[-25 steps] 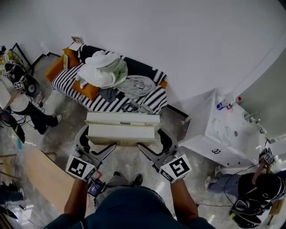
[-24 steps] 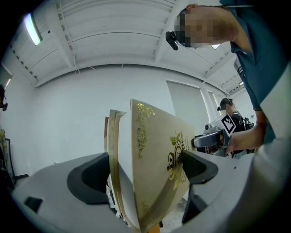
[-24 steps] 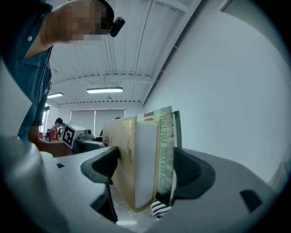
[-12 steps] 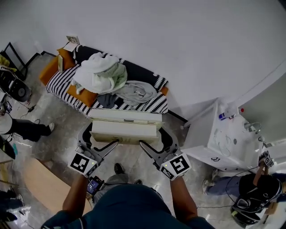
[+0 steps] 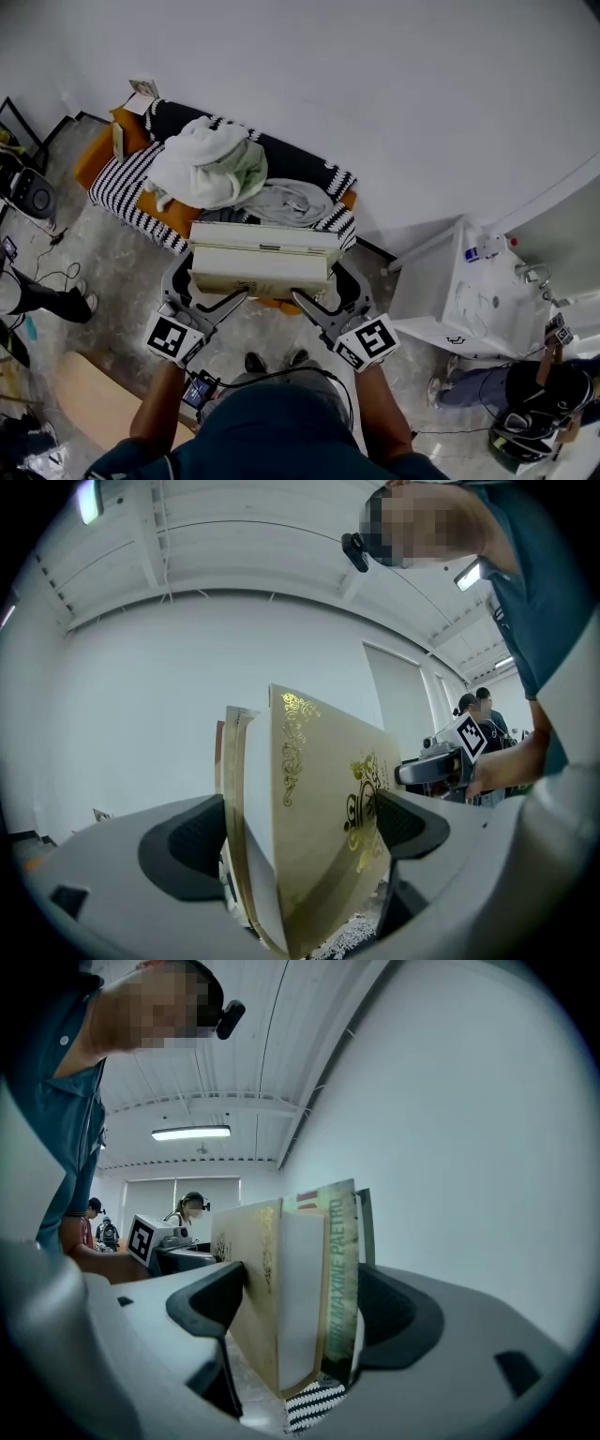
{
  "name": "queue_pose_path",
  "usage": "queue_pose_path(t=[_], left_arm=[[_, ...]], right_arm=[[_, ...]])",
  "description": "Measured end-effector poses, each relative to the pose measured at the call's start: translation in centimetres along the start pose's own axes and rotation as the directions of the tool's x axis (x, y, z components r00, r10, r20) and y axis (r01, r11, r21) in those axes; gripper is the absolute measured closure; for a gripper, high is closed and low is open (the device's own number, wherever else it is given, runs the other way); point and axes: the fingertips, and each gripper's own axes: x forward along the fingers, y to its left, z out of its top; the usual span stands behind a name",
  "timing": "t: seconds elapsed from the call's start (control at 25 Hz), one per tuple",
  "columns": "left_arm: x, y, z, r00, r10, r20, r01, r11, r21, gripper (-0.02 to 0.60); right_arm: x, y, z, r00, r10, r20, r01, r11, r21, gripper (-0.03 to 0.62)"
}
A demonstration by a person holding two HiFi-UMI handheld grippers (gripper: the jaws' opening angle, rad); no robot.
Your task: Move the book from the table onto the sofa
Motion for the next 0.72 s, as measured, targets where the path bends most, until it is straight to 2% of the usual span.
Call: queue_pose_path(t=[0.2, 0.48, 0.72], left_arm=[[2.7, 2.4, -1.1, 1.000, 0.016, -0.008, -0.016, 1.000, -0.004, 0.098], [8.9, 4.3, -1.9, 0.995, 0.094, -0.032, -0.095, 0.995, -0.039, 0.098], [14.6, 6.2, -3.0, 0.989, 0.138, -0.047, -0.140, 0.989, -0.038, 0.098]], right_arm=[[2.9, -2.8, -0.9, 1.000, 0.025, -0.004, -0.025, 1.000, 0.006, 0.200], [6.2, -9.6, -1.7, 0.995, 0.098, -0.018, -0.097, 0.995, 0.030, 0.200], [9.0, -15.7, -2.9, 0.989, 0.144, -0.031, -0.142, 0.988, 0.058, 0.200]])
